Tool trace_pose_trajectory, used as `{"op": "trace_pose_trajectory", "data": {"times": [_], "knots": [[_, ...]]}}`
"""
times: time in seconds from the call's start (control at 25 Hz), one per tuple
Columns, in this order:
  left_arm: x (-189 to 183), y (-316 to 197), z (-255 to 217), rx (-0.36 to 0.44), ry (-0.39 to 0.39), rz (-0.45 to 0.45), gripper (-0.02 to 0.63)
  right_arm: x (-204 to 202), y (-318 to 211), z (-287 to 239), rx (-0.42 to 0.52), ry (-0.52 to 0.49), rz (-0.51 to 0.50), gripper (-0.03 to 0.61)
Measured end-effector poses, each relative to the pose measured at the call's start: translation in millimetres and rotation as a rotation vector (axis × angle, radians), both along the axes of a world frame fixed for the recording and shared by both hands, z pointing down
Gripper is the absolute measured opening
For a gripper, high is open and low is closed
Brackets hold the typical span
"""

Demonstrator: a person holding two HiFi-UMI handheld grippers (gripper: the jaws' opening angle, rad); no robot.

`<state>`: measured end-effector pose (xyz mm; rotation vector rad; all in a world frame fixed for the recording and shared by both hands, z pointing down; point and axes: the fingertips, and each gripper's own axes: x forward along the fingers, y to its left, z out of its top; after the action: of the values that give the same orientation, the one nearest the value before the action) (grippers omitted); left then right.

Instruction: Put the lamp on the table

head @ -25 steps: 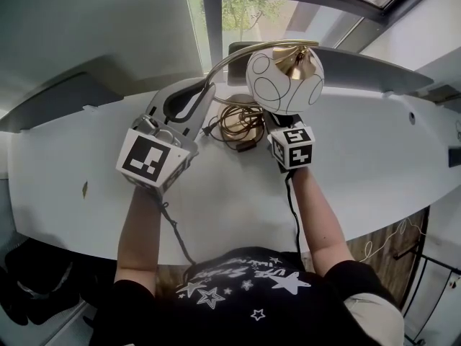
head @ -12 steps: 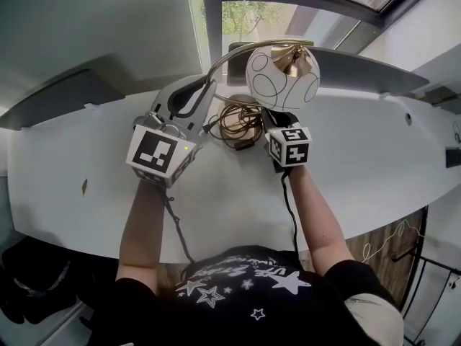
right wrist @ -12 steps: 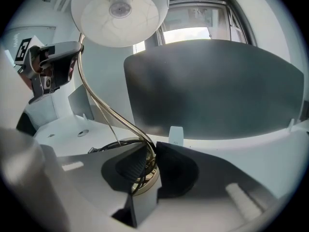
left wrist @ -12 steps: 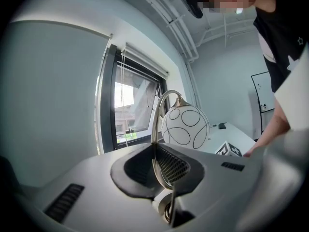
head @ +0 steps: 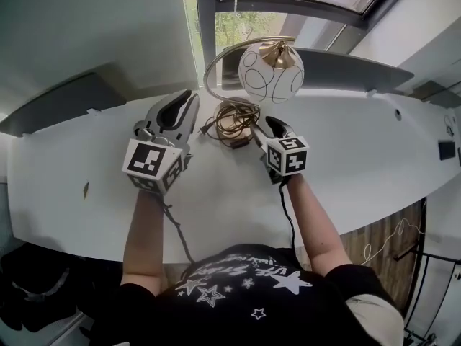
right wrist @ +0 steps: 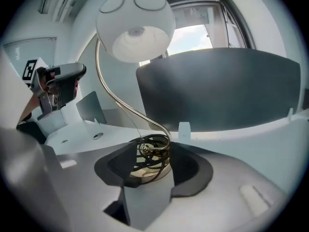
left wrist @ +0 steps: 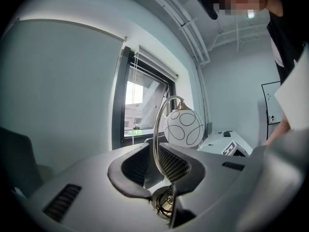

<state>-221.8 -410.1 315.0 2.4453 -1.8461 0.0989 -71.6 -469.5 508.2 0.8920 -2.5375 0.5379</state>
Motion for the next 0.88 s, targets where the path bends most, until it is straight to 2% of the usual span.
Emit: {"op": "trace_pose_trajectory", "data": {"times": [0.16, 0.28, 0.4, 0.6, 0.76, 0.88], "knots": [[-14.5, 41.8, 19.5, -0.043, 0.090, -0.056, 0.079, 3.1, 39.8, -25.2, 0.027, -0.066, -0.014, 0.179], [-13.8, 74.8, 33.7, -0.075, 0.101, -0.056, 0.091, 11.8, 70.3, -39.9, 0.050, -0.125, -0.009, 0.178], [-2.8, 104.9, 35.5, -0.057, 0.091, -0.039, 0.091, 25.6, 94.0, -44.0, 0.063, -0.120, 0.016, 0.178], [22.4, 136.6, 53.6, -0.053, 0.051, 0.023, 0.091, 47.4, 131.9, -61.4, 0.117, -0.153, 0.083, 0.178], [44.8, 152.4, 75.2, -0.122, 0.056, 0.091, 0.091, 65.5, 159.2, -74.8, 0.156, -0.153, 0.116, 0.178], [64.2, 172.4, 76.1, -0.116, 0.012, 0.166, 0.091, 79.1, 174.2, -84.8, 0.185, -0.170, 0.147, 0.178]]}}
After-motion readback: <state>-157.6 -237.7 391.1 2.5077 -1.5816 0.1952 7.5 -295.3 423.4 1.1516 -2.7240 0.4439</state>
